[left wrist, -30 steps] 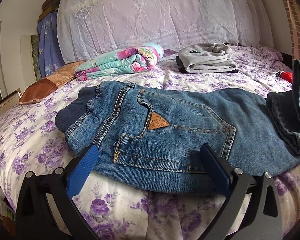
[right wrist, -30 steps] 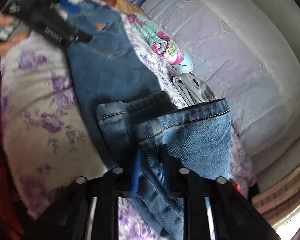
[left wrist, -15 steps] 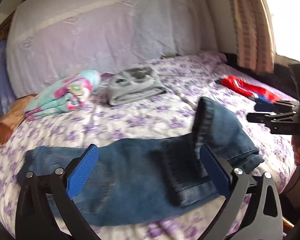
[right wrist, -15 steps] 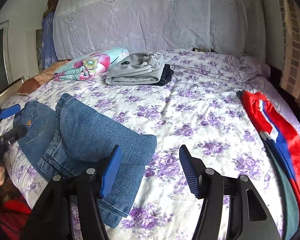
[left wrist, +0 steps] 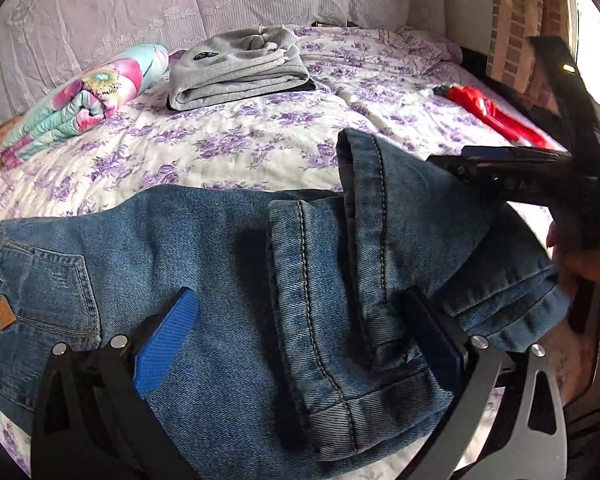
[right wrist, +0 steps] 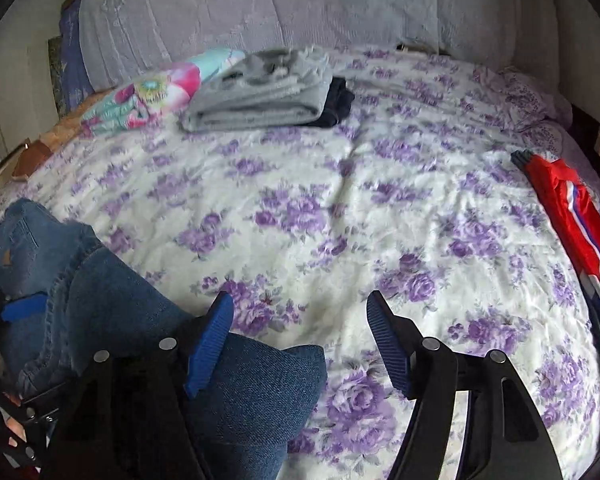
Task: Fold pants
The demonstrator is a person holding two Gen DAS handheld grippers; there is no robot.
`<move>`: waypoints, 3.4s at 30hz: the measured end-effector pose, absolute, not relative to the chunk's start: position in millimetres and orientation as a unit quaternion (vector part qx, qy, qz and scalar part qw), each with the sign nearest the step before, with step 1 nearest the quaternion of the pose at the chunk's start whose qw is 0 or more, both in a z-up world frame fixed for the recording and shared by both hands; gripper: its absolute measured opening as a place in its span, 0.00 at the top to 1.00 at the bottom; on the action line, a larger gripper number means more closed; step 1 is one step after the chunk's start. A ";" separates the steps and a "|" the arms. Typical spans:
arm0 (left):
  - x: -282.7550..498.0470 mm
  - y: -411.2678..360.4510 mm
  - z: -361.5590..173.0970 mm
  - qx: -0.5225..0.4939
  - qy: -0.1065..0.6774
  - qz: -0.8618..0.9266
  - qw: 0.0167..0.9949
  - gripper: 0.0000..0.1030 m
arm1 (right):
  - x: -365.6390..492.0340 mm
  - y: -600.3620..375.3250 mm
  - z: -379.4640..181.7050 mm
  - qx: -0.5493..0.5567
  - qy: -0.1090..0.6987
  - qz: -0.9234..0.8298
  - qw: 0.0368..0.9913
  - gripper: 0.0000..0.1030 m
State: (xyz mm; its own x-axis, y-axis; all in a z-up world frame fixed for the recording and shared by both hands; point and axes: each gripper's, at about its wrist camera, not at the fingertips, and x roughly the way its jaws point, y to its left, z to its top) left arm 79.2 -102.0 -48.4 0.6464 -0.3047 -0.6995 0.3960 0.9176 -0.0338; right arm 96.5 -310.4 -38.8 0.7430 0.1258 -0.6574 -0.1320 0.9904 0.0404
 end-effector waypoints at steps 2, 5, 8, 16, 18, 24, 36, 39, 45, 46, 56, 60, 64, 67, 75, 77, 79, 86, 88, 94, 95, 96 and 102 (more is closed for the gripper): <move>78.2 -87.5 -42.9 0.027 0.371 -0.208 0.905 0.04 | 69.1 -311.7 -19.5 -0.008 0.315 0.068 0.947 0.32; 73.2 -70.1 -37.0 0.007 0.365 -0.211 0.907 0.04 | 30.9 -302.0 -0.1 -0.041 0.284 0.078 0.955 0.24; 67.3 -47.6 -32.1 0.014 0.346 -0.161 0.924 0.05 | 34.8 -278.1 -20.0 -0.101 0.320 0.071 0.939 0.19; 58.4 85.8 -19.7 -0.051 0.329 -0.027 0.943 0.05 | 38.1 -284.5 -11.3 -0.052 0.295 0.069 0.952 0.10; 58.8 129.7 -22.8 -0.116 0.338 -0.030 0.933 0.05 | 23.8 -267.5 4.5 -0.059 0.269 0.102 0.956 0.10; 37.4 159.1 -16.2 -0.151 0.313 -0.011 0.938 0.05 | 51.5 -195.4 -43.1 -0.135 0.348 0.166 0.913 0.03; 90.0 206.3 -56.5 -0.249 0.375 -0.037 0.892 0.05 | 30.6 -221.7 -20.5 -0.056 0.273 0.184 0.943 0.03; 121.3 190.5 -60.5 -0.239 0.392 -0.062 0.886 0.05 | 46.5 -224.8 -27.0 -0.044 0.310 0.177 0.933 0.03; 111.2 204.6 -60.7 -0.299 0.360 -0.062 0.881 0.40 | 36.2 -237.6 -26.2 -0.010 0.282 0.166 0.945 0.03; 106.1 208.6 -61.1 -0.309 0.353 -0.063 0.881 0.49 | 31.4 -242.6 -24.2 0.001 0.271 0.151 0.951 0.03; 70.4 138.4 15.5 -0.149 0.260 -0.023 0.954 0.69 | 49.9 -268.6 -59.6 0.030 0.408 0.080 0.909 0.03; 43.4 70.1 63.5 -0.056 0.196 -0.062 0.977 0.70 | 50.4 -293.1 -61.1 0.110 0.388 0.125 0.907 0.03; 21.3 -30.2 92.0 0.053 0.149 -0.148 0.976 0.69 | 23.2 -347.4 -57.6 0.247 0.287 0.103 0.920 0.03; 16.9 -111.4 74.0 0.109 0.164 -0.228 0.953 0.73 | 18.0 -380.0 -71.2 0.345 0.257 0.113 0.896 0.03; -0.4 -188.8 -9.4 0.167 0.226 -0.324 0.903 0.70 | 13.8 -386.2 -74.7 0.352 0.235 0.122 0.898 0.03; -2.9 -162.1 10.4 0.121 0.227 -0.341 0.904 0.64 | 15.8 -388.4 -74.1 0.348 0.239 0.118 0.899 0.03; -8.1 -139.4 30.3 0.088 0.207 -0.323 0.919 0.29 | 15.6 -385.8 -73.1 0.341 0.240 0.119 0.901 0.03; 5.1 -69.1 41.9 0.074 0.174 -0.182 0.965 0.15 | -4.6 -362.3 -49.1 0.336 0.208 0.201 0.896 0.03; 21.5 -53.9 28.7 0.069 0.208 -0.142 0.965 0.15 | -1.2 -337.6 -42.3 0.301 0.227 0.226 0.898 0.03; 48.5 -24.4 -10.5 0.001 0.298 -0.143 0.944 0.12 | 20.9 -296.2 -45.1 0.211 0.269 0.187 0.921 0.42; 51.0 -25.1 -13.7 0.001 0.303 -0.141 0.943 0.11 | 16.4 -299.0 -41.2 0.211 0.261 0.186 0.923 0.47; 51.9 -26.0 -14.5 -0.001 0.303 -0.141 0.943 0.11 | 10.9 -302.6 -35.4 0.214 0.252 0.195 0.923 0.51; 42.3 -40.4 -8.1 0.027 0.277 -0.135 0.951 0.07 | 7.9 -314.5 -50.7 0.204 0.280 0.172 0.922 0.52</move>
State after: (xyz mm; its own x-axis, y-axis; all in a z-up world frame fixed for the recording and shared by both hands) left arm 42.3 -40.4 -8.1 0.8104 -0.2415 -0.5337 0.2715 0.9622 -0.0231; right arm 7.9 -314.5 -50.7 0.7843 0.4319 -0.4454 -0.2040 0.8575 0.4723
